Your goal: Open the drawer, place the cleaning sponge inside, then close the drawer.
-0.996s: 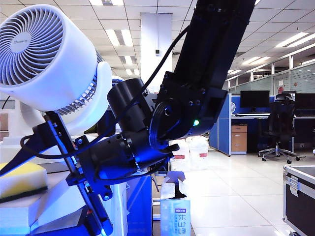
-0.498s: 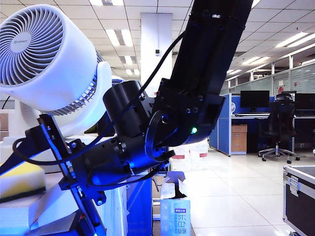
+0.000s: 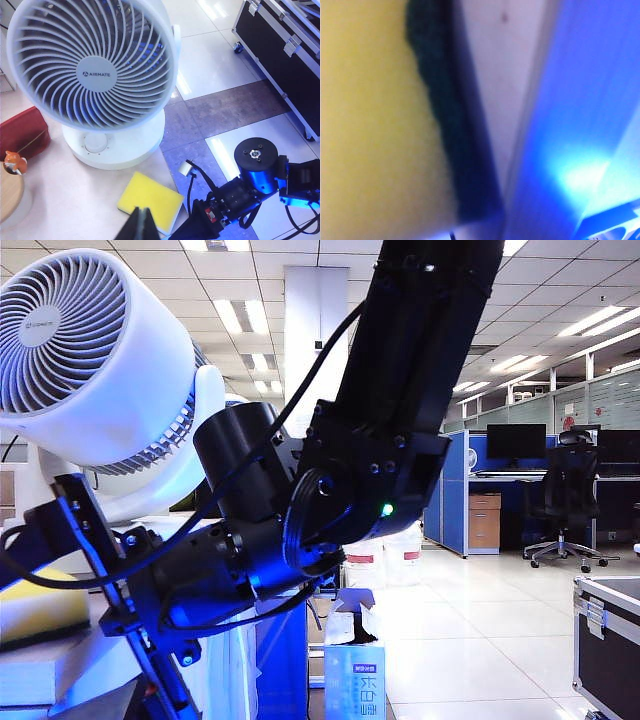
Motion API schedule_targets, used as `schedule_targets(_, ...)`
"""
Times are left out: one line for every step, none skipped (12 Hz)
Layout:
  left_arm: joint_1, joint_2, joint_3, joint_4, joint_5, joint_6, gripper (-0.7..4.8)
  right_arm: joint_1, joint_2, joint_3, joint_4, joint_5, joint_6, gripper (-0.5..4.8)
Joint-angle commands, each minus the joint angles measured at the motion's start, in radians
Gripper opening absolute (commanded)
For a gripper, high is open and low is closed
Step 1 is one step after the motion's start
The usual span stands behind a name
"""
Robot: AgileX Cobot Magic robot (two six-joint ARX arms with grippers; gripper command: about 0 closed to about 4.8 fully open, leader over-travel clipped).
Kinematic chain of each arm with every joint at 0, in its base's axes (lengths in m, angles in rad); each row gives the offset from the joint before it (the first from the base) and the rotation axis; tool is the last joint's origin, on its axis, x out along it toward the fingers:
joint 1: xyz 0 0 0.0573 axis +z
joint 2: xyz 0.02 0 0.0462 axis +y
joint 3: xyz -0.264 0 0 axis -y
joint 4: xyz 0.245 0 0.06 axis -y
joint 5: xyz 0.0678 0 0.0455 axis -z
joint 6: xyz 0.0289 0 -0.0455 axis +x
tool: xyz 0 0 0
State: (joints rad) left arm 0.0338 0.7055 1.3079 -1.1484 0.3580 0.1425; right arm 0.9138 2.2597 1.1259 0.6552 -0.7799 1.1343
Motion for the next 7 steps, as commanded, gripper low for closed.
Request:
schedule_targets(0.0, 0.0, 0.003, 0.003, 0.004, 0.005, -0.05, 0.035, -0.017, 0.012, 0.113, -0.034, -0.012, 4.79)
schedule_targets(0.0, 0.0, 0.003, 0.003, 0.004, 0.005, -0.05, 0.046, -0.017, 0.012, 0.117, -0.034, -0.013, 4.79)
schedule_targets(0.0, 0.0, 0.003, 0.003, 0.004, 0.005, -0.05, 0.056, -0.018, 0.012, 0.123, -0.033, -0.013, 4.79)
schedule_targets(0.0, 0.0, 0.003, 0.002, 0.004, 0.005, -0.05, 0.061, -0.018, 0.012, 0.132, -0.034, -0.012, 4.79)
schedule_targets(0.0, 0.0, 0.003, 0.002, 0.004, 0.005, -0.05, 0.068, -0.019, 0.012, 0.132, -0.034, -0.013, 4.79)
schedule_targets(0.0, 0.0, 0.003, 0.001, 0.004, 0.005, -0.05, 0.076, -0.022, 0.012, 0.132, -0.039, -0.013, 4.79)
schedule_targets(0.0, 0.0, 0.003, -0.003, 0.003, 0.005, -0.05, 0.102, -0.028, 0.011, 0.135, -0.053, -0.013, 4.79)
